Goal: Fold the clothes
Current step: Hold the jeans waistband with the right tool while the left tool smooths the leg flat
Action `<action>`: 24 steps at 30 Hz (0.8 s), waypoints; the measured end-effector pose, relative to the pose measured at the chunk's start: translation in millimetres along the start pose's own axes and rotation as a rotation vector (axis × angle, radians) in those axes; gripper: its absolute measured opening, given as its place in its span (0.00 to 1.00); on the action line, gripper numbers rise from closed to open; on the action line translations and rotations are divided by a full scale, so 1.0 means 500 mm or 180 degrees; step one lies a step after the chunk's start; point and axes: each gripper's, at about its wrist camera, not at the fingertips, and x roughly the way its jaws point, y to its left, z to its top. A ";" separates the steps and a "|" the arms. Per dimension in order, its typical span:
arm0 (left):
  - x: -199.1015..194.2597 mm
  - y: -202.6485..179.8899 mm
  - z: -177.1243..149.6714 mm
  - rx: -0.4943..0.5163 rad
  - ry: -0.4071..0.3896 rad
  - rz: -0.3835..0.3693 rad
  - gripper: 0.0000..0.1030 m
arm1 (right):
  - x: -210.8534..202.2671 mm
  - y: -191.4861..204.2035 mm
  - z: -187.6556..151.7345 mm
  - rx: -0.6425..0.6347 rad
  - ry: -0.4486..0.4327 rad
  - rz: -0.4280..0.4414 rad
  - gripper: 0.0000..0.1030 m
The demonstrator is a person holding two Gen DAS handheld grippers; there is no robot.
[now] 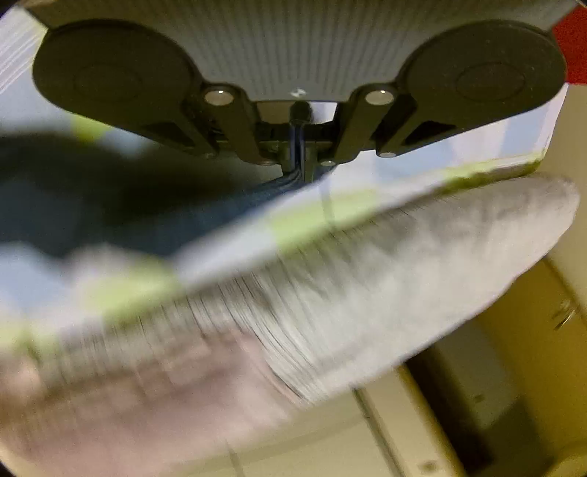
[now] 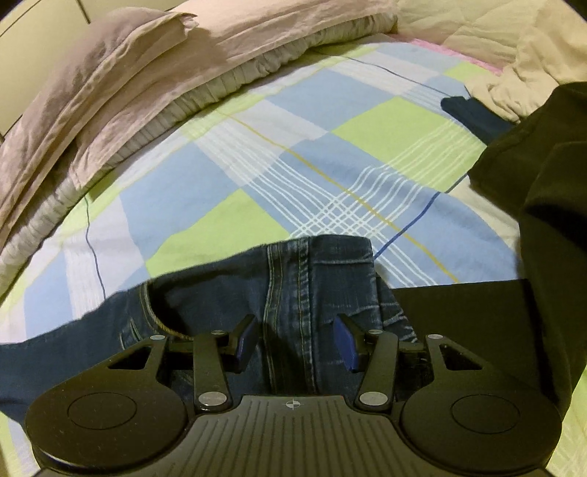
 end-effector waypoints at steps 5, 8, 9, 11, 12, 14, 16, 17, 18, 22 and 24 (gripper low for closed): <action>-0.012 0.080 0.156 -0.0356 0.0112 -0.0039 0.06 | 0.013 0.010 0.025 0.0075 -0.0034 -0.0029 0.48; 0.108 0.066 0.183 -0.0513 0.0519 -0.0037 0.35 | 0.027 0.028 0.033 0.0096 -0.0073 -0.0034 0.48; 0.147 0.061 0.169 -0.0590 0.0656 0.0035 0.47 | 0.031 0.034 0.034 0.0091 -0.0087 -0.0035 0.48; 0.202 0.056 0.113 -0.0892 0.1016 0.0063 0.43 | 0.032 0.041 0.035 0.0022 -0.0100 -0.0007 0.48; 0.213 0.058 0.073 -0.1107 0.1158 -0.0005 0.43 | 0.032 0.042 0.036 -0.0021 -0.0105 0.0010 0.48; 0.216 0.065 -0.013 -0.1661 0.1311 -0.0196 0.43 | 0.028 0.035 0.034 -0.0082 -0.0103 0.0060 0.48; 0.210 0.076 -0.096 -0.2349 0.1399 -0.0391 0.42 | 0.023 0.019 0.027 -0.0078 -0.0095 0.0077 0.48; 0.205 0.080 -0.133 -0.2724 0.1391 -0.0499 0.42 | 0.020 0.013 0.022 -0.0069 -0.0101 0.0087 0.48; 0.202 0.082 -0.162 -0.3058 0.1351 -0.0571 0.42 | 0.016 0.006 0.017 -0.0059 -0.0106 0.0097 0.48; 0.229 0.076 -0.212 -0.3805 0.1092 -0.0588 0.42 | 0.008 0.002 0.003 -0.0060 -0.0152 0.0078 0.48; 0.252 0.062 -0.210 -0.3843 0.1005 -0.0589 0.38 | 0.010 0.008 0.001 -0.0085 -0.0157 0.0032 0.48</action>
